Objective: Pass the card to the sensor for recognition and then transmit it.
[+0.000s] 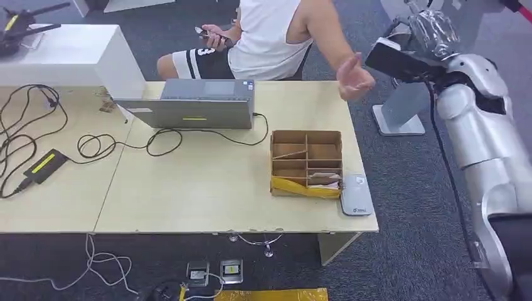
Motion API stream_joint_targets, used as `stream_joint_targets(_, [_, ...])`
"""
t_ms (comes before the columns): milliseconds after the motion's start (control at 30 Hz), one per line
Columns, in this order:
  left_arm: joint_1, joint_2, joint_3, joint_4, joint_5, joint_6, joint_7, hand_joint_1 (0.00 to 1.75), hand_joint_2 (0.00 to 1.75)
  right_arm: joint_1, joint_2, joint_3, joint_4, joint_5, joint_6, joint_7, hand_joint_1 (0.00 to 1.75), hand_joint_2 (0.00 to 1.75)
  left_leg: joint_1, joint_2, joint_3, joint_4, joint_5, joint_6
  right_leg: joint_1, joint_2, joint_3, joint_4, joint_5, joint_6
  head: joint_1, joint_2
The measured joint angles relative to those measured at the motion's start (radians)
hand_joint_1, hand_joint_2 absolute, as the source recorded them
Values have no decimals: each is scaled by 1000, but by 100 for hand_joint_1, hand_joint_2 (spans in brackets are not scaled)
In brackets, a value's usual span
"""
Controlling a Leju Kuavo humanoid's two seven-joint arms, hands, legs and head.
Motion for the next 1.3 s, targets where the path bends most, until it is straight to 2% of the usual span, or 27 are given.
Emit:
stream_joint_targets(300, [-4,-6,0,0,-6,-5,5,0,0,-64,37,71,150,34,-24,14,175,175,0,1,-1,0,0,0,-1,1,-2,0,0,0,0,0])
stream_joint_targets(600, [-3,-7,0,0,-10,-3,8,0,0,-96,58,113,264,62,29,62,175,175,0,1,0,0,0,0,0,2,-1,0,0,0,0,0])
stream_joint_targets(633, [-3,-7,0,0,-9,-2,8,0,0,-96,59,114,275,62,30,64,168,175,0,1,0,0,1,0,0,2,-1,0,0,0,0,0])
stream_joint_targets(667, [-3,-7,0,0,-8,-2,8,0,0,-96,61,116,283,61,29,64,136,175,0,1,0,0,1,0,0,1,-1,0,0,0,0,0])
stream_joint_targets(700, [-2,-7,0,0,-6,-2,8,0,0,-96,61,117,289,60,28,64,24,175,0,1,0,0,1,0,0,2,-1,0,0,0,0,0])
stream_joint_targets(767, [-2,-7,0,0,-6,-3,8,0,0,-95,63,122,305,56,22,65,24,175,0,1,0,0,1,0,0,2,-1,0,0,0,0,0])
stream_joint_targets(800, [-2,-7,0,0,-6,-3,8,0,0,-94,64,125,312,56,17,64,42,175,0,1,0,0,1,0,0,2,-1,0,0,0,0,0])
stream_joint_targets(867, [-2,-7,0,0,-6,-5,8,0,0,-89,65,128,323,53,6,58,42,175,0,1,0,0,1,0,0,2,-1,0,0,0,0,0])
stream_joint_targets(933, [-2,-7,0,0,-6,-6,8,0,0,-81,65,130,329,51,-11,46,0,175,0,1,0,0,1,0,0,2,-1,0,0,0,0,0])
stream_joint_targets(1300, [-1,-7,0,0,-5,1,8,0,0,-57,74,140,355,0,-129,1,0,175,0,1,0,0,1,0,0,3,-1,0,0,0,0,0])
